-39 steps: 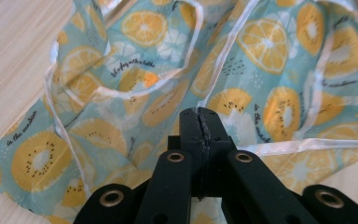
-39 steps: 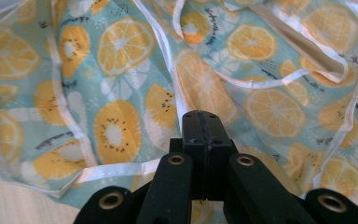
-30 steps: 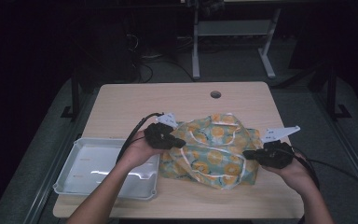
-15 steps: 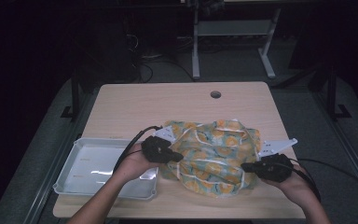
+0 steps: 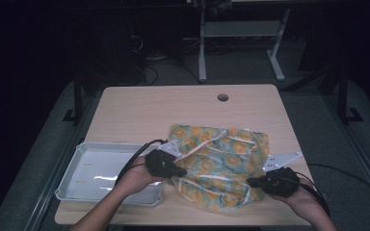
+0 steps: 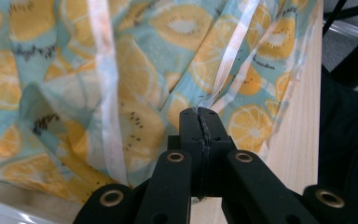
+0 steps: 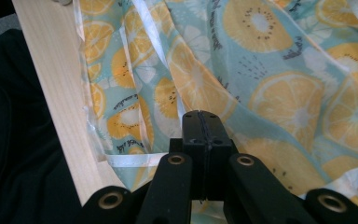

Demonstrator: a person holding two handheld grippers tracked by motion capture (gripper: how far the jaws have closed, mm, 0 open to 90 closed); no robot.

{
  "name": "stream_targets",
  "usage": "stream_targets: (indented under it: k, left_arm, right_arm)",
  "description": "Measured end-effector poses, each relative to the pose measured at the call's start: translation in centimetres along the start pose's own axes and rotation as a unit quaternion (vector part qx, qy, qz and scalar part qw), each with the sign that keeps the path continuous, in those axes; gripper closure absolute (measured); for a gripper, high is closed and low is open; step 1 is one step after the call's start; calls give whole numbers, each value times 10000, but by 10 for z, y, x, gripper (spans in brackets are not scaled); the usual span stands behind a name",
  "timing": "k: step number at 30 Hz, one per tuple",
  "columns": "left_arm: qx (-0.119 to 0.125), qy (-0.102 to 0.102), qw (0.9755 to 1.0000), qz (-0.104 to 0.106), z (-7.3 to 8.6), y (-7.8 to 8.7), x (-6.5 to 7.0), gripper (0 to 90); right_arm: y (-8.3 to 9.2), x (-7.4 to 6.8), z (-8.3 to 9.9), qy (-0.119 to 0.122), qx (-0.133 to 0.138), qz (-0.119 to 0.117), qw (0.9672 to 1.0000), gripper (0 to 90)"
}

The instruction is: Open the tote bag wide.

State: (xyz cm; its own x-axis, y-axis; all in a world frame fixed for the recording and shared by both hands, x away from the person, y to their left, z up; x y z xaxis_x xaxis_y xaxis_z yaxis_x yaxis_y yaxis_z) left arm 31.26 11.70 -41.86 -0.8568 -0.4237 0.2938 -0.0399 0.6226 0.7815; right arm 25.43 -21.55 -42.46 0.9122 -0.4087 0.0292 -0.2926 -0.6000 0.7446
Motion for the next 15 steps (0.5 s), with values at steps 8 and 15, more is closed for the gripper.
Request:
stream_targets:
  k: [8,15]
  left_arm:
    - [-111,23,9999,42,9,-9,1,896]
    - [-341,-97,9994,-48,12,-19,4,895]
  right_arm:
    - [-10,-4,7,4,-185,-88,9998,894]
    - [-17,-7,14,-59,-357,-199,9991,893]
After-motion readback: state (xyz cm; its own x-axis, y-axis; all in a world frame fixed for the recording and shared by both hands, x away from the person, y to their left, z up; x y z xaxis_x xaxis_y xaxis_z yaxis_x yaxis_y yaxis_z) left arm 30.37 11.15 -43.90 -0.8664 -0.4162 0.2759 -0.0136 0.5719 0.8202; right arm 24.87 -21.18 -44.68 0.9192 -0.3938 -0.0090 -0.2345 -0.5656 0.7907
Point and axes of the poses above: each handheld gripper's, and its own axes: y roughly backward along the jaws, z roughly out of its underside, x roughly to its right, the point moved 2 cm from there along -y, roughly forward along the jaws, and after that the axes turned 13 degrees about y, right-handed, at the moved point
